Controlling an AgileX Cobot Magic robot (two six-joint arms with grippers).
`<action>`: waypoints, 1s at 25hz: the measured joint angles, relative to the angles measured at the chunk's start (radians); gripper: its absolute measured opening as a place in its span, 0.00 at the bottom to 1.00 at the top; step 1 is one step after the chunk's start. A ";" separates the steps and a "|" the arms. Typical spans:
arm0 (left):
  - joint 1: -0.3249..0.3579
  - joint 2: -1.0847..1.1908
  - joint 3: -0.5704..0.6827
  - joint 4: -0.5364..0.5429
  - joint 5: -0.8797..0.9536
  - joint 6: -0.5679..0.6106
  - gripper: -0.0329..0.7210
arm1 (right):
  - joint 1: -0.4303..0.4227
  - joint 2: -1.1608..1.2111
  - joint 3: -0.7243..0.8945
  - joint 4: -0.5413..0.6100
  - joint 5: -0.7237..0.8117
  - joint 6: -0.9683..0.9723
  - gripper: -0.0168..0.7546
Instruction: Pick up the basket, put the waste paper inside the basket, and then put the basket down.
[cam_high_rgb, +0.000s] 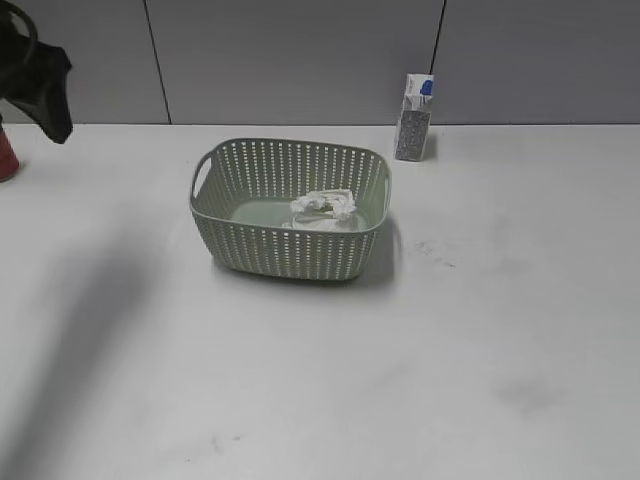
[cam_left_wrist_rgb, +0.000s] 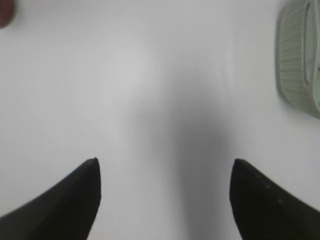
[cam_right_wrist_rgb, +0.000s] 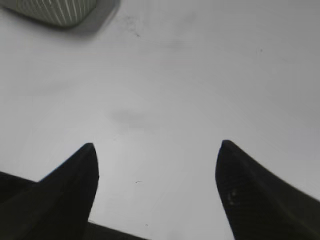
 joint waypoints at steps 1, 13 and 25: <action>0.011 -0.019 0.000 0.001 0.002 0.000 0.85 | 0.000 -0.032 0.000 0.000 0.000 0.000 0.77; 0.029 -0.367 0.129 -0.019 0.007 0.002 0.80 | 0.000 -0.131 0.002 -0.028 0.000 0.049 0.77; 0.029 -0.957 0.617 -0.021 -0.052 0.003 0.80 | 0.000 -0.131 0.002 0.025 0.000 0.052 0.77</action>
